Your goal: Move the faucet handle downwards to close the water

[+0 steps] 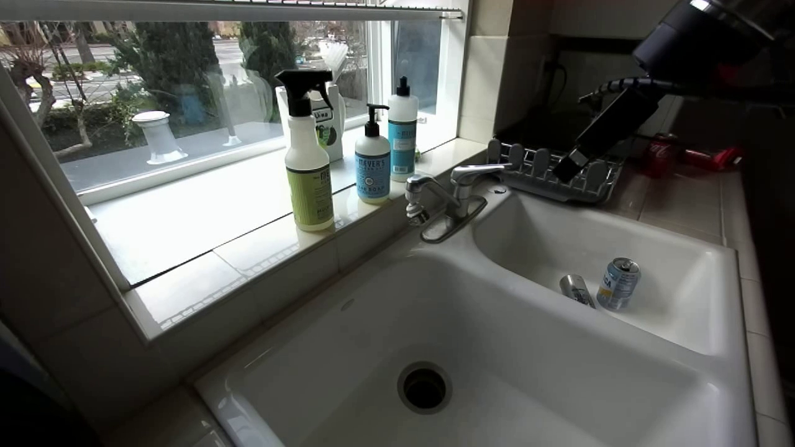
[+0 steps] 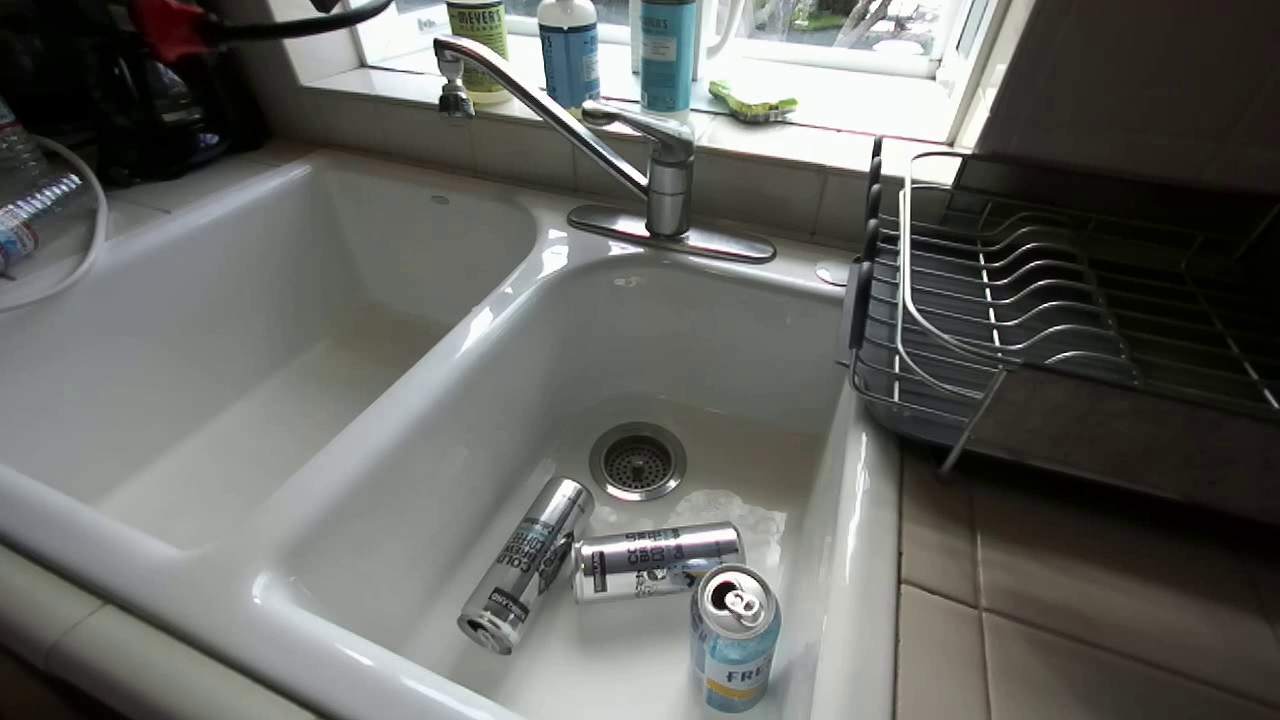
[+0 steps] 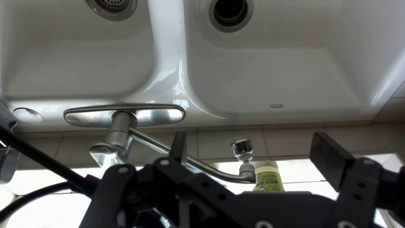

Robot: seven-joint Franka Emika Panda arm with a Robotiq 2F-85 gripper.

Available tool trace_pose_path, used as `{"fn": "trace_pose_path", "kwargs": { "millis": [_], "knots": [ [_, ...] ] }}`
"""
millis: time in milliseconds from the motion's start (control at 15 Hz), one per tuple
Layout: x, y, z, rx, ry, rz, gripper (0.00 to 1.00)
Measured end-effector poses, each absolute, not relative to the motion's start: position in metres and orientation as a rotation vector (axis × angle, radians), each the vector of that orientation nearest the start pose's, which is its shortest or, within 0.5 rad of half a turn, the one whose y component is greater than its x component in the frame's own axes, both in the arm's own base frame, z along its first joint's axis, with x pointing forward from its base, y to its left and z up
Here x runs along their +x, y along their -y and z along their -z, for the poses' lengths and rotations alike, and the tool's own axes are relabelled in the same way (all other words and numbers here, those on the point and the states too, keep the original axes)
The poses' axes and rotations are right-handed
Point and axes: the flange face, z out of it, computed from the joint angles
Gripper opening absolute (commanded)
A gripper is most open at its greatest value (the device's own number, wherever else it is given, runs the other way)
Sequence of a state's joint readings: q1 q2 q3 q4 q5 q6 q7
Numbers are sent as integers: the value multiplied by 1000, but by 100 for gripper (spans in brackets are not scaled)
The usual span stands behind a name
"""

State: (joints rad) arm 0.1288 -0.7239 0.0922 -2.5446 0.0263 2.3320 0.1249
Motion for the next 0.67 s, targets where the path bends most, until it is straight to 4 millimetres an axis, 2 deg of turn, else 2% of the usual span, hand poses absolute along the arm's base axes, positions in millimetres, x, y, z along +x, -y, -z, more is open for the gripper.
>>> {"fn": "trace_pose_path", "kwargs": {
  "millis": [333, 667],
  "knots": [
    [360, -96, -560, -2985, 171, 786, 100],
    [361, -96, -560, -2986, 168, 787, 100]
  ]
}}
